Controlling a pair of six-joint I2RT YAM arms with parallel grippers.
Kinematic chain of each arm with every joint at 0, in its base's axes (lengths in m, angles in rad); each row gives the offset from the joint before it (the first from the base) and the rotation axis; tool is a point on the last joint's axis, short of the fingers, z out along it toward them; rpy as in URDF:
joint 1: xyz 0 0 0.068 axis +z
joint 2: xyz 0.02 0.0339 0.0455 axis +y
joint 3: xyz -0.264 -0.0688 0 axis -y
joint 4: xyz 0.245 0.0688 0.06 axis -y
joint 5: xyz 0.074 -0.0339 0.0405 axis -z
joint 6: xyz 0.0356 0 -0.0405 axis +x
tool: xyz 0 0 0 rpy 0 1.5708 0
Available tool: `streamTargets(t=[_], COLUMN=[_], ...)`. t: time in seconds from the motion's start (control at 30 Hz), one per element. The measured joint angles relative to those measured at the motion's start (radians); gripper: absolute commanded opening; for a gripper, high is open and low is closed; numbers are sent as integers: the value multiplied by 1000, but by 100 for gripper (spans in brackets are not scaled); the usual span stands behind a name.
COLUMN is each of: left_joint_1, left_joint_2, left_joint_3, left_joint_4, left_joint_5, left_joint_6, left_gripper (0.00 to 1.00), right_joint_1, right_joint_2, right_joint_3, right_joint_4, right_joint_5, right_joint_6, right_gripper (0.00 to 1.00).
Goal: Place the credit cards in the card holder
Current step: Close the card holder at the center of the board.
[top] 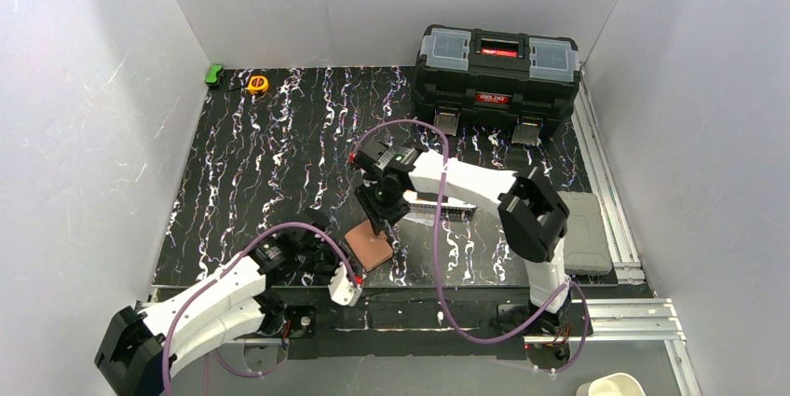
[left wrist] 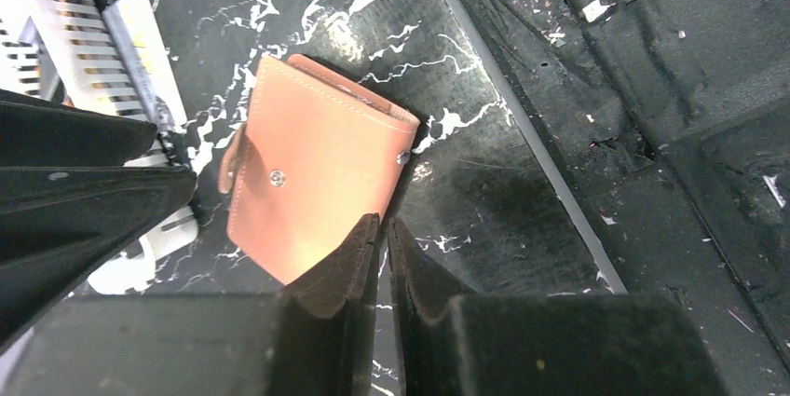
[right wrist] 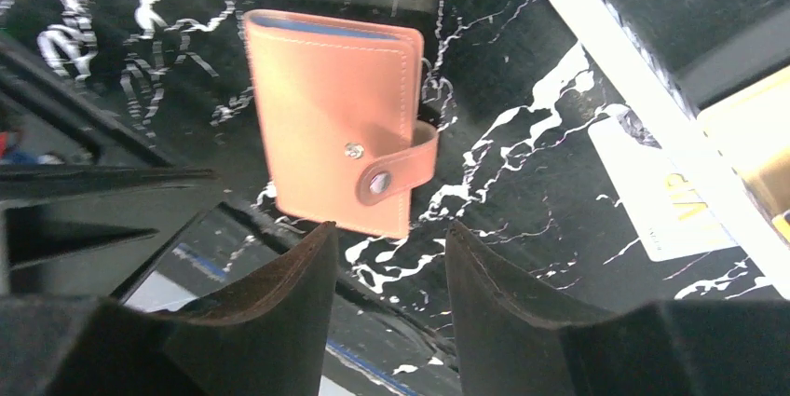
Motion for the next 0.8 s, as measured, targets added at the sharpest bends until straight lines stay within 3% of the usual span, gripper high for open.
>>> streamTargets(t=[0.2, 0.53, 0.8], left_joint_1=[2, 34, 61], left_joint_2=[98, 121, 232], left_joint_3=[-10, -35, -39], left_joint_4=[67, 139, 201], left_joint_5=[-18, -46, -40], left_joint_6=[0, 43, 118], left_gripper=[8, 10, 12], right_joint_1=[18, 31, 31], right_joint_2=[79, 79, 81], right_joint_3=[30, 51, 51], right_joint_4=[-21, -30, -29], right_joint_5=[63, 77, 77], right_joint_6=[-29, -50, -50], right_gripper=[52, 49, 43])
